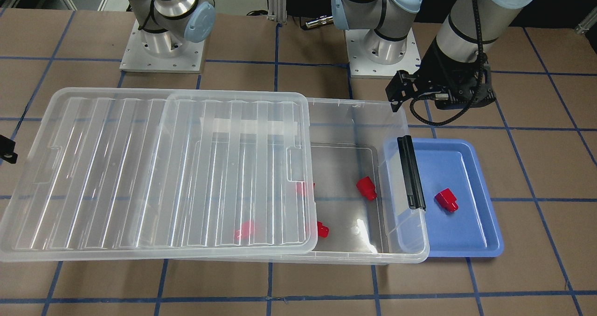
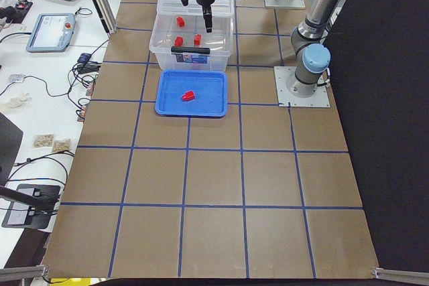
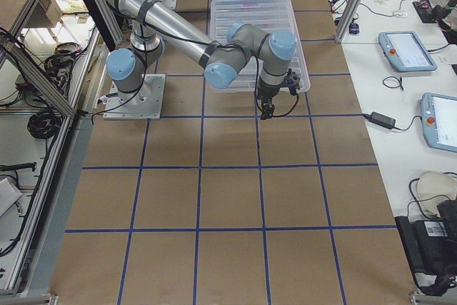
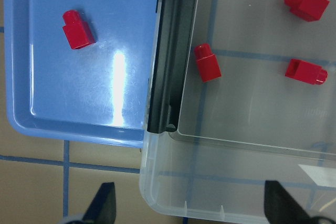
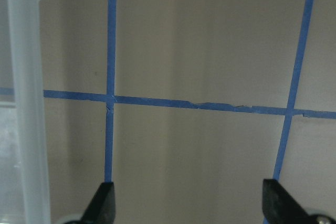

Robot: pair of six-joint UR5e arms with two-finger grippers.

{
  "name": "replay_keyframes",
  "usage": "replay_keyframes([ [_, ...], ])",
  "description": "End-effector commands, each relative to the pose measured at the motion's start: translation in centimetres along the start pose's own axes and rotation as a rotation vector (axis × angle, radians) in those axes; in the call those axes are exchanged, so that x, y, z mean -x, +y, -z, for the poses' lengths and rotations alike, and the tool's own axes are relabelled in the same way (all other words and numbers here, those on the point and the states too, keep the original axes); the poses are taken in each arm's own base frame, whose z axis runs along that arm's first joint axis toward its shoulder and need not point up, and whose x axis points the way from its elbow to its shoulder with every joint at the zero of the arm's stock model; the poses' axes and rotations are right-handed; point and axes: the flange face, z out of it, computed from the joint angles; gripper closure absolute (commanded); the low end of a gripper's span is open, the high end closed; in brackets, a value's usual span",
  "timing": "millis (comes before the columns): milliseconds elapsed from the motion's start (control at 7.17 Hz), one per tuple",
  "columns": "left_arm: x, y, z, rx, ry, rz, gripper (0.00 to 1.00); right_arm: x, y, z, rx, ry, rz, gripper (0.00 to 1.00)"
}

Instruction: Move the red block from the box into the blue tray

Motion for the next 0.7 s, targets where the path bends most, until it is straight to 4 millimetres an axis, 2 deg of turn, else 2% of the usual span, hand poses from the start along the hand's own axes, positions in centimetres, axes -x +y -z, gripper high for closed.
replay_keyframes([
  [0,0.0,0.0,0.1,-0.004,-0.001,-0.001,0.00,0.7,0.0,-0.1,0.000,-0.009,-0.034,0.00],
  [558,0.0,-0.1,0.1,-0.007,-0.001,-0.002,0.00,3.3,-0.8,0.0,0.001,-0.009,-0.045,0.00],
])
